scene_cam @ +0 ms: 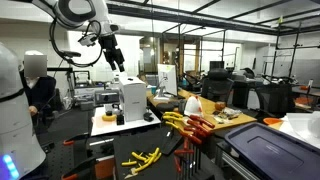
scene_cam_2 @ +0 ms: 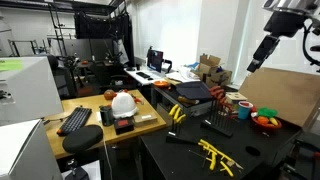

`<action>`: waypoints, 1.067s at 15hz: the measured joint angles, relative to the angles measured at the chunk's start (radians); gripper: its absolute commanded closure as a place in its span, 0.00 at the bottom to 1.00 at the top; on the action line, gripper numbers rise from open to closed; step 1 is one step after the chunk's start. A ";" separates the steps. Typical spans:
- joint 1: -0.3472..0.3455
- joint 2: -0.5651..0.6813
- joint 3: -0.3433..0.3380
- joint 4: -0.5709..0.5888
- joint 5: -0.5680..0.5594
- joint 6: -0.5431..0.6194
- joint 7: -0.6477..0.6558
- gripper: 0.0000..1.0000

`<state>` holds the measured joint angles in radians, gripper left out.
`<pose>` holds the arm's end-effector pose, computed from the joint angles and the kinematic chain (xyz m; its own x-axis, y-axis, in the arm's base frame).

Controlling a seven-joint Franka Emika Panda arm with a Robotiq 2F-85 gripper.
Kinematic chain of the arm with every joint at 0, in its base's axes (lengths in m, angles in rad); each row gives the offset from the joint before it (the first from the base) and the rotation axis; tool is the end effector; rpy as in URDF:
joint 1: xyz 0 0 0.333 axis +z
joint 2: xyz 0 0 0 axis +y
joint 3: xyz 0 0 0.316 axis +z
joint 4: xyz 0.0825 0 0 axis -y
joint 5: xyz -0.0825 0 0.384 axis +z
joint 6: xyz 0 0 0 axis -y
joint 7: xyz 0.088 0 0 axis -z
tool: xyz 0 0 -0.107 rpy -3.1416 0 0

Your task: Pick up the yellow object tool and put it on the table

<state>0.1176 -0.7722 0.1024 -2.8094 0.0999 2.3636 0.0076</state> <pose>0.3288 0.0729 0.4436 0.9395 0.1247 0.3191 0.1383 -0.9902 -0.0202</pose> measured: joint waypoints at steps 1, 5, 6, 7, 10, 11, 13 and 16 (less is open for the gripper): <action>0.000 0.003 0.000 -0.004 0.000 0.000 0.000 0.00; 0.000 0.011 0.000 -0.006 0.000 0.000 0.000 0.00; 0.000 0.011 0.000 -0.006 0.000 0.000 0.000 0.00; 0.000 0.011 0.000 -0.006 0.000 0.000 0.000 0.00; 0.000 0.011 0.000 -0.006 0.000 0.000 0.000 0.00; 0.000 0.011 0.000 -0.006 0.000 0.000 0.000 0.00; 0.000 0.011 0.000 -0.006 0.000 0.000 0.000 0.00; 0.000 0.012 0.000 -0.004 0.000 0.000 0.000 0.00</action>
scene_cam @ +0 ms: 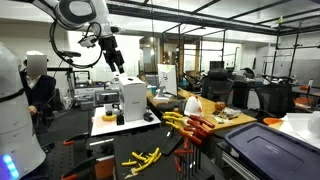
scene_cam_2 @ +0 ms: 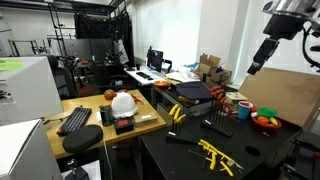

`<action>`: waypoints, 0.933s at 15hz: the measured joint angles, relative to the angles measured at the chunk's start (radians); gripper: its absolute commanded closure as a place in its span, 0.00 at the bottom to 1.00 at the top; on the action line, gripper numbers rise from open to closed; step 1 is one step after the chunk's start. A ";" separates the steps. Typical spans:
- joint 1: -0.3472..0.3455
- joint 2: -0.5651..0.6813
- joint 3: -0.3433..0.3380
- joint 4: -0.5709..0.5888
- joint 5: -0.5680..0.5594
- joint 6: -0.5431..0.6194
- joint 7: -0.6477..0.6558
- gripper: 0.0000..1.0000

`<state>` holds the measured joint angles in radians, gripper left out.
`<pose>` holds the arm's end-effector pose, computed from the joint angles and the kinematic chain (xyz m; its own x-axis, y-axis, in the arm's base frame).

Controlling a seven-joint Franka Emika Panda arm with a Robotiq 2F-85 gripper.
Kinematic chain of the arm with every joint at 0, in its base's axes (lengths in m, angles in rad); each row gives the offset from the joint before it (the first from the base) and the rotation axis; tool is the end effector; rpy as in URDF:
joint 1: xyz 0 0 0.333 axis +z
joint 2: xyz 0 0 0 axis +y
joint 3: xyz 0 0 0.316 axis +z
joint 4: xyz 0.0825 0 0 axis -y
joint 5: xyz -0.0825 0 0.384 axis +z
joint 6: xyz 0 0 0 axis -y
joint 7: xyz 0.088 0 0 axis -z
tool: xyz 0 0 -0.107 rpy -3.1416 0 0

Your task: Pick up the yellow object tool and put it on the table

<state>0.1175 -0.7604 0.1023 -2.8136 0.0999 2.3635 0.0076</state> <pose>0.3294 0.0727 0.4376 0.9445 0.1249 0.3038 0.1375 -0.9903 -0.0203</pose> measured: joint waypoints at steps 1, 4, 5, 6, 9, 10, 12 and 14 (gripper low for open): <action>0.000 0.002 0.000 0.004 0.000 0.000 -0.001 0.00; 0.000 0.024 -0.009 0.027 0.000 0.000 -0.006 0.00; 0.000 0.038 -0.016 0.038 0.000 0.000 -0.009 0.00; 0.000 0.056 -0.024 0.051 0.000 0.000 -0.017 0.00; -0.001 0.131 -0.051 0.097 0.000 0.003 -0.027 0.00; -0.001 0.165 -0.057 0.115 0.000 0.007 -0.027 0.00; -0.001 0.242 -0.065 0.158 0.000 0.020 -0.042 0.00; -0.001 0.326 -0.070 0.209 0.001 0.034 -0.060 0.00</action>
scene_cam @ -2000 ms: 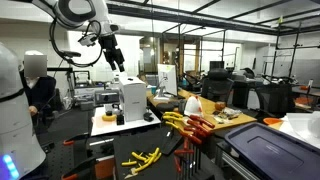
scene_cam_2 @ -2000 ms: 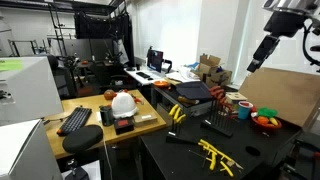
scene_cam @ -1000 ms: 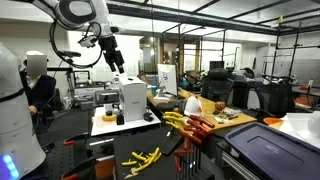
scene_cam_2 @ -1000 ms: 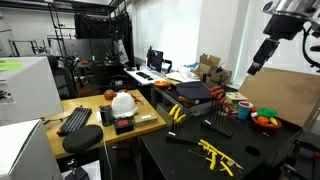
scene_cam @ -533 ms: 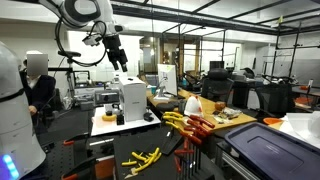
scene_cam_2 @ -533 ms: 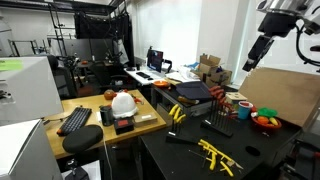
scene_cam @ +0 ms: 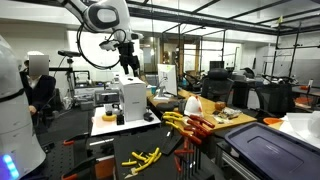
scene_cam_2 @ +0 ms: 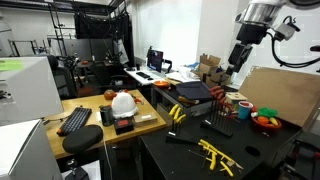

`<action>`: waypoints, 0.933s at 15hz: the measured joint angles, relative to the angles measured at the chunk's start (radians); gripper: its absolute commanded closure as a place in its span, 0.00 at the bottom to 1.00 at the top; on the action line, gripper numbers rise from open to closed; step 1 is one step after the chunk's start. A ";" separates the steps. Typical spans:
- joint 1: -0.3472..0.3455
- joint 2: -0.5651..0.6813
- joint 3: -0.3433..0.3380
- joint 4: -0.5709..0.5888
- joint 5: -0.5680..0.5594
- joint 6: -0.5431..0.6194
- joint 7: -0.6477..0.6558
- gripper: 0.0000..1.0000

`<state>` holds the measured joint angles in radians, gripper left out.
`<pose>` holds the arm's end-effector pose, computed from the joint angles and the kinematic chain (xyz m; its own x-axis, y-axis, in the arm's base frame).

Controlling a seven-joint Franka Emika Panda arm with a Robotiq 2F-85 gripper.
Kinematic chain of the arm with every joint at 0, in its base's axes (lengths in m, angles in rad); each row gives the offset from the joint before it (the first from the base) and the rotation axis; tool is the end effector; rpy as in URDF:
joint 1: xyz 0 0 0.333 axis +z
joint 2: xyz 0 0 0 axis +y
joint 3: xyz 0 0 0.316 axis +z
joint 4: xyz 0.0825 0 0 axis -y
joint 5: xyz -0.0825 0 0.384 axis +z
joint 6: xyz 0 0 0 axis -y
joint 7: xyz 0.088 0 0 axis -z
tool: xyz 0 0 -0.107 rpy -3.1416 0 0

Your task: Pick up the yellow object tool and put it on the table

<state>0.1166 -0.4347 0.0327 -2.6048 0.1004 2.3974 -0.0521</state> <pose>0.4105 0.0625 0.4214 0.9662 0.1234 0.2264 0.1397 -0.9885 -0.0573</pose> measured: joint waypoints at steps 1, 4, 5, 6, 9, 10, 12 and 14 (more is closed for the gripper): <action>0.000 0.040 0.000 0.026 0.000 0.006 -0.005 0.00; 0.001 0.152 0.001 0.105 0.000 0.020 -0.014 0.00; 0.001 0.186 0.001 0.131 0.000 0.021 -0.019 0.00; 0.000 0.219 0.001 0.157 0.000 0.022 -0.020 0.00; -0.004 0.310 0.001 0.228 0.000 0.022 -0.020 0.00; -0.008 0.340 0.001 0.250 0.000 0.022 -0.020 0.00; -0.017 0.399 0.001 0.296 0.000 0.022 -0.020 0.00; -0.027 0.457 0.001 0.343 0.001 0.022 -0.020 0.00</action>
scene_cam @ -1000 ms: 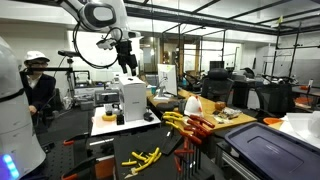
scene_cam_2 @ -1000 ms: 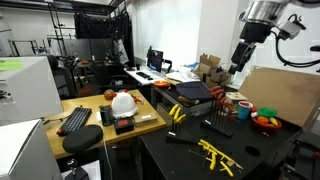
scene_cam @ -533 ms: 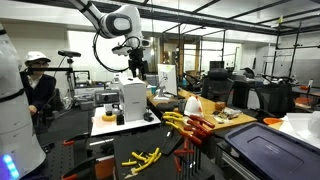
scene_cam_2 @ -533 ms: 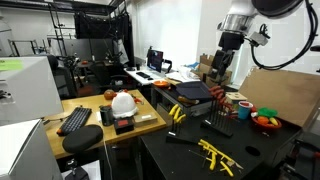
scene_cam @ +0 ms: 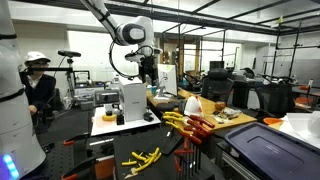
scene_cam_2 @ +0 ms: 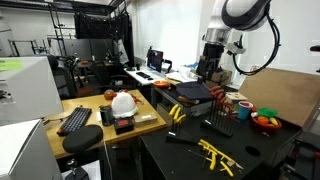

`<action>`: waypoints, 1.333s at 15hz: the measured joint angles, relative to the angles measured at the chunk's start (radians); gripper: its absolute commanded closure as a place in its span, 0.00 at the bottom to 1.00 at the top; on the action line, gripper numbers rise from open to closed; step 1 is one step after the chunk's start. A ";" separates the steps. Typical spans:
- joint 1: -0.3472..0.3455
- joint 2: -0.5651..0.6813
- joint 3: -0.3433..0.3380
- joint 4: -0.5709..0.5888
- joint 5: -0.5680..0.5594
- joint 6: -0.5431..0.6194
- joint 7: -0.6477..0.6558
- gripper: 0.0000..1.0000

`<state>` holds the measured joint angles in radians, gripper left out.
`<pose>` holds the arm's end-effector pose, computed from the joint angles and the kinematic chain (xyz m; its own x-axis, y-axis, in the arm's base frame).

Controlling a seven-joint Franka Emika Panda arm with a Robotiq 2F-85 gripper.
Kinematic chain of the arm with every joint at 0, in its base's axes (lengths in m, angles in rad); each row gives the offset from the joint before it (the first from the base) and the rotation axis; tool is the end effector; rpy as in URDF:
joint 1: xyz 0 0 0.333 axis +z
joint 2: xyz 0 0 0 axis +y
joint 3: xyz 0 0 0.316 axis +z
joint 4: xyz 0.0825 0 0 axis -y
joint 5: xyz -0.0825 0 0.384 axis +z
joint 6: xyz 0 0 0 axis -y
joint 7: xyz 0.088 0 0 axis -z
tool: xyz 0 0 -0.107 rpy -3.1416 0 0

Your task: Pick up the yellow object tool and put it on the table

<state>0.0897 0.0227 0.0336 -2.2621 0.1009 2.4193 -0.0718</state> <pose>0.5313 0.0663 0.3637 0.9836 0.1177 0.1363 0.1278 -0.9895 -0.0673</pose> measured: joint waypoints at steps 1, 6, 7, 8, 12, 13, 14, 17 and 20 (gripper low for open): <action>-0.005 0.029 0.000 0.024 0.000 0.000 0.000 0.00; -0.033 0.161 -0.001 0.135 0.001 0.000 0.007 0.00; -0.038 0.187 -0.001 0.157 0.002 0.000 0.009 0.00; -0.043 0.213 -0.001 0.178 0.002 0.000 0.017 0.00; -0.056 0.308 -0.001 0.256 0.002 0.000 0.048 0.00; -0.056 0.331 -0.002 0.273 0.002 0.000 0.064 0.00; -0.056 0.354 -0.004 0.291 0.002 0.000 0.083 0.00; -0.057 0.421 -0.007 0.342 0.002 0.000 0.136 0.00; -0.058 0.480 -0.011 0.387 0.006 0.000 0.191 0.00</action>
<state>0.0319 0.5023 0.0227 -1.8750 0.1071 2.4193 0.1195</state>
